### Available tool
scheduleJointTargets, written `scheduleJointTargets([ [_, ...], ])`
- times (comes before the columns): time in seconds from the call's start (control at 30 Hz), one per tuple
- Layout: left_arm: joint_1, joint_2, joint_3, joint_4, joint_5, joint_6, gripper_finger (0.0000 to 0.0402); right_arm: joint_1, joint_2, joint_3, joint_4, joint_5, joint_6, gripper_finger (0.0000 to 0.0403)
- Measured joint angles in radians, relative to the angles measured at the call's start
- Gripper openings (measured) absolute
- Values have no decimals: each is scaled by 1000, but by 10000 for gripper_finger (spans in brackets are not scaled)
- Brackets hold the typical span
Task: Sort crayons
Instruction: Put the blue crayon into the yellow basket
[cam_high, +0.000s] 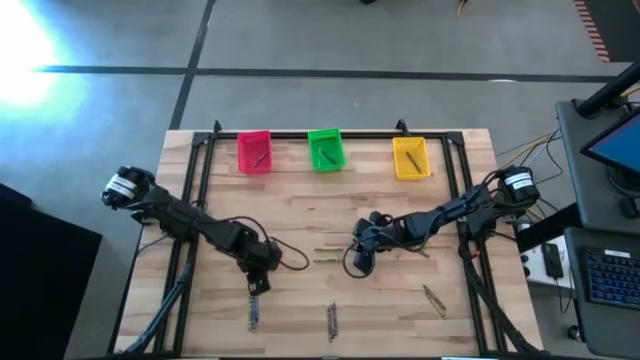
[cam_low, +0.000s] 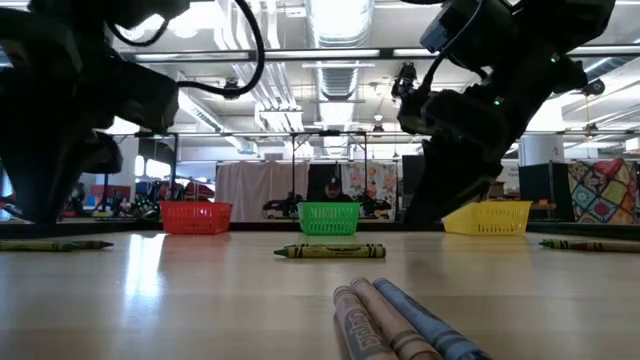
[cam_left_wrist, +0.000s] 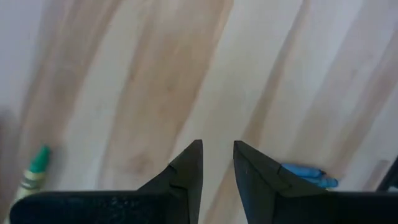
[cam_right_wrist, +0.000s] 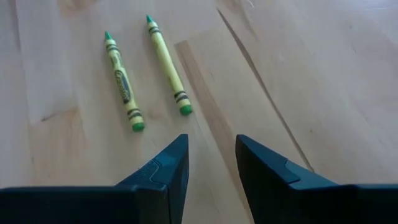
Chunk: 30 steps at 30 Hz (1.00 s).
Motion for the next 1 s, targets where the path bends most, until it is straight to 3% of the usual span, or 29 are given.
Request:
scheduleJointTargets([
  [0.13,-21,17,5,5,-38,48,72,4,-2,0,12,2,-3,118],
  [0.3,-5,60,30,88,-383,254,72,-32,-13,30,19,51,-81,112],
  [0.37,25,88,69,126,-457,402,72,-51,-21,58,19,53,-140,110],
  [0.43,83,125,135,151,-434,562,72,-62,-22,89,15,50,-200,109],
  [0.63,255,228,305,243,-420,726,54,-75,-22,158,-55,66,-318,106],
  [0.7,299,241,315,323,-417,766,43,-80,-22,190,-177,145,-248,99],
  [0.83,378,227,299,438,-355,860,36,-69,-24,202,-417,404,6,73],
  [1.0,485,205,320,501,-394,988,35,-24,-42,178,-442,437,65,45],
])
